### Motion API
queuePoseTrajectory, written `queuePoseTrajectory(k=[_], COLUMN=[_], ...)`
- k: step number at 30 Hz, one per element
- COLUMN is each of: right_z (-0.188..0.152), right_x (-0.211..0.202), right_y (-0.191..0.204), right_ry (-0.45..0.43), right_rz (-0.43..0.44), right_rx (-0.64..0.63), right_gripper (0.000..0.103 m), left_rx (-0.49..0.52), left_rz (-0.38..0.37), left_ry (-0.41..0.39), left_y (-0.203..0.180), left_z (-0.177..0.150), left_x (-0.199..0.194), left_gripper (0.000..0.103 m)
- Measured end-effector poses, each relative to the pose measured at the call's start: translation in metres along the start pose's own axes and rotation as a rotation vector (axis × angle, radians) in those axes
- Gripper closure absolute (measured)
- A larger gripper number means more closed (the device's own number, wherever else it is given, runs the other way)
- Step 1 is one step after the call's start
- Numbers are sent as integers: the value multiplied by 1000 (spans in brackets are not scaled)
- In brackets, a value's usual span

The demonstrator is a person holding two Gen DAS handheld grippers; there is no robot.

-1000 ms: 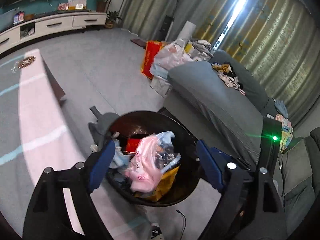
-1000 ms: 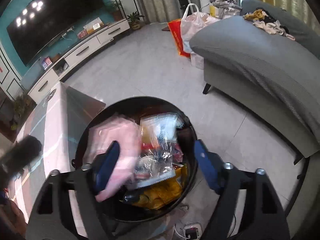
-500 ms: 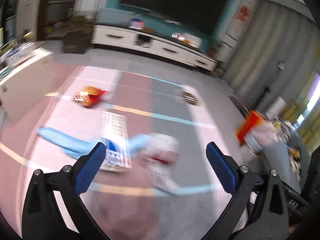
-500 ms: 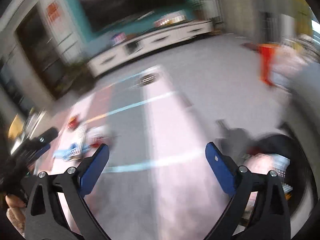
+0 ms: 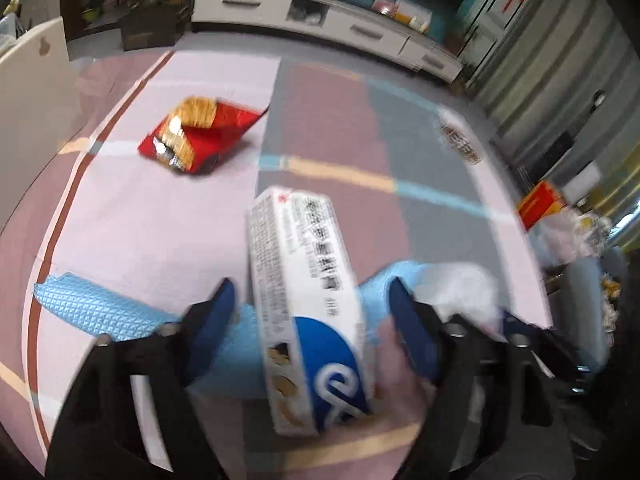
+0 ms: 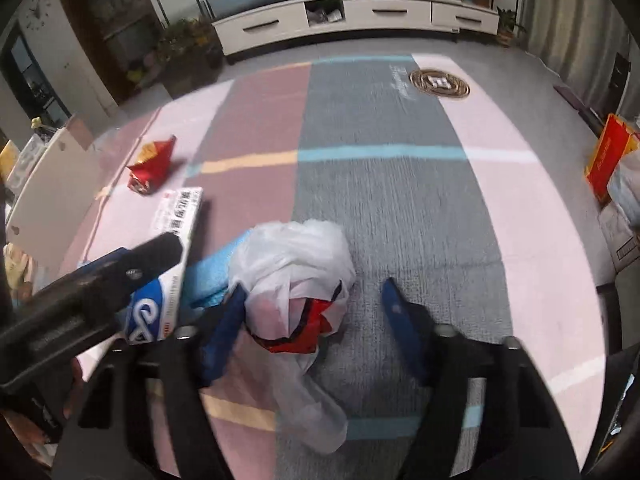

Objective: Collect trash
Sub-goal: 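Grasp the white medicine box with the left gripper while the right grasps the white plastic bag, then carry the medicine box and white bag over the bin and release both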

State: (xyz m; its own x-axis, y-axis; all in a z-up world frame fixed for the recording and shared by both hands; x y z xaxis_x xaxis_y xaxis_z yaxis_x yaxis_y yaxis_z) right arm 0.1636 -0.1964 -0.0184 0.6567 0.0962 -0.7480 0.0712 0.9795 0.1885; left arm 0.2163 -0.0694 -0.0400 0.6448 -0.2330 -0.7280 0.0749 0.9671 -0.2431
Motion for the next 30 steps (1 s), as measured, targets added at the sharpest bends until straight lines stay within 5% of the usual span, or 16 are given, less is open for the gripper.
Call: queuePoseTrajectory(k=[3, 10, 21, 30], right_z=[0, 8, -20, -92], right_x=[-8, -55, -206, -296], right_y=[-3, -35, -174, -304], right_ry=[-11, -72, -276, -415], right_rz=[21, -10, -153, -339], right_rx=[8, 32, 208, 413], right_gripper=[70, 77, 77, 77], left_rx=[-4, 29, 190, 311], left_rz=[10, 1, -308, -530], left_ry=[-21, -134, -223, -110], left_y=[3, -18, -202, -348], left_z=[-2, 3, -31, -128], left_x=[0, -49, -164, -180], left_gripper=[54, 61, 60, 59])
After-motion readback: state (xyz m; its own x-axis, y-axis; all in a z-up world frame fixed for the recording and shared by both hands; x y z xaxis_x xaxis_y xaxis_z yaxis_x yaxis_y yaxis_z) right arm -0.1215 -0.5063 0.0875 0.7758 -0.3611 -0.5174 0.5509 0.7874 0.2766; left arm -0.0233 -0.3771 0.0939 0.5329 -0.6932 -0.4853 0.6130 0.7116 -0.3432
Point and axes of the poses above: each gripper's, at about its wrist camera, not at the fingertips, and x roughly the way its jaws point, y to its left, z to its top, the point moved 6 cm from there along x, roughly the way its jaws point, and after that the axes turned 12 degrees about -y, right-handed, at the moved point
